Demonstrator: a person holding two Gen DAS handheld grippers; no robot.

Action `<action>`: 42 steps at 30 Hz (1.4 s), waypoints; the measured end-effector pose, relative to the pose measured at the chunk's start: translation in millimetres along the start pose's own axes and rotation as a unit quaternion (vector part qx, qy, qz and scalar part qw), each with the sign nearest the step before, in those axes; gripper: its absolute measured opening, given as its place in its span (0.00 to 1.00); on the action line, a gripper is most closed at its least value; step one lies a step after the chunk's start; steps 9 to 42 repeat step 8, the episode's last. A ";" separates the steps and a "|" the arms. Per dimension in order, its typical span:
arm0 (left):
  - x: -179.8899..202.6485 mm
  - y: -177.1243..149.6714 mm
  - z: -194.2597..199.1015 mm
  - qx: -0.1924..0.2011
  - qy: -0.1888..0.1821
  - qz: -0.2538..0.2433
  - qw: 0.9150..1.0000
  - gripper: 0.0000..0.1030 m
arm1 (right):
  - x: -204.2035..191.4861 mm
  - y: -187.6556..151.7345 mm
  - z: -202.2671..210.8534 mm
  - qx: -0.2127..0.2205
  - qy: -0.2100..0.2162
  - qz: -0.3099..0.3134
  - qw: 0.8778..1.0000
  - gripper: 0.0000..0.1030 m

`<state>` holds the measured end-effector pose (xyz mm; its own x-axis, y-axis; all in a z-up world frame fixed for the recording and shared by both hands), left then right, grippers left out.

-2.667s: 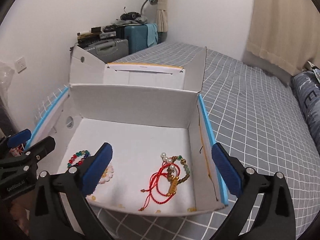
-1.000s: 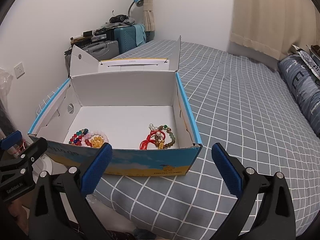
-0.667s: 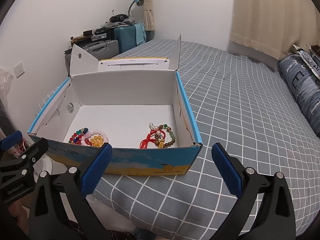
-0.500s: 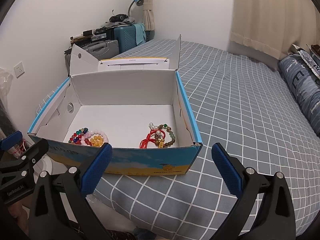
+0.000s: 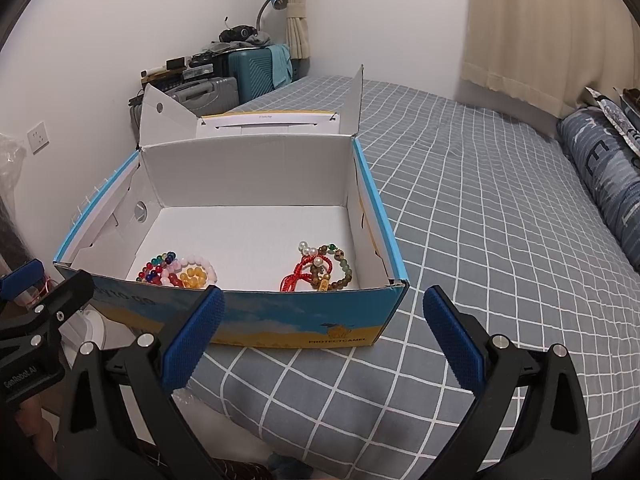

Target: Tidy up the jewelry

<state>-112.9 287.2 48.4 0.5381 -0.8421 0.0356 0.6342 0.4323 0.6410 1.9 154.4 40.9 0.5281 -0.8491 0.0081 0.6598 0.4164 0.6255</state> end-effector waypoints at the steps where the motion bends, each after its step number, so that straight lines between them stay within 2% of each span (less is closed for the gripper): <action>1: 0.1 0.0 0.1 -0.001 0.000 0.000 1.000 0.94 | 0.3 0.2 0.3 0.000 0.001 -0.001 1.000 0.93; 42: 0.3 0.4 0.7 0.000 -0.002 0.001 1.000 0.94 | 0.5 0.1 0.3 0.000 0.000 -0.001 1.000 0.93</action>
Point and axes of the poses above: each gripper's, at about its wrist camera, not at the fingertips, and z roughly against the way its jaws point, x to its right, y to its top, the point moved 6 cm from there along -z, roughly the way its jaws point, and after that the axes turned 11 degrees about -x, right-handed, at the moved point
